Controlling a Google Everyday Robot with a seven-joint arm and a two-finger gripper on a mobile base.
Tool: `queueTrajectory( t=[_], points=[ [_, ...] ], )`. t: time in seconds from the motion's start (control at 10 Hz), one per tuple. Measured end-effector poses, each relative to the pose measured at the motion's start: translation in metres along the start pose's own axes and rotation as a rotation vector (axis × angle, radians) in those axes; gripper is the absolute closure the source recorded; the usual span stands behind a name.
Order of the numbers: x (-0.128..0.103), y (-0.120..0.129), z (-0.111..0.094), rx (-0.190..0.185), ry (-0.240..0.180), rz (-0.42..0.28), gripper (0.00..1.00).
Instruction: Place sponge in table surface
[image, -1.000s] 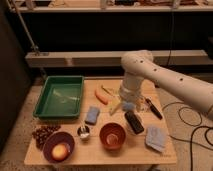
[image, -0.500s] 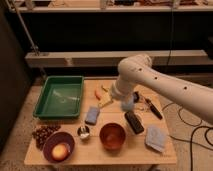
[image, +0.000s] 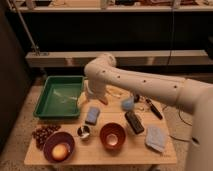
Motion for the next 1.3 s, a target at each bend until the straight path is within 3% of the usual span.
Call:
queueTrajectory(
  t=[0.6,0.7,1.3],
  points=[
    [0.007,0.028,0.127,-0.076,-0.172,0.101,0.20],
    [0.007,0.030,0.138,-0.081,-0.187,0.110,0.20],
    [0.006,0.031,0.139,-0.081,-0.191,0.112,0.20]
  ],
)
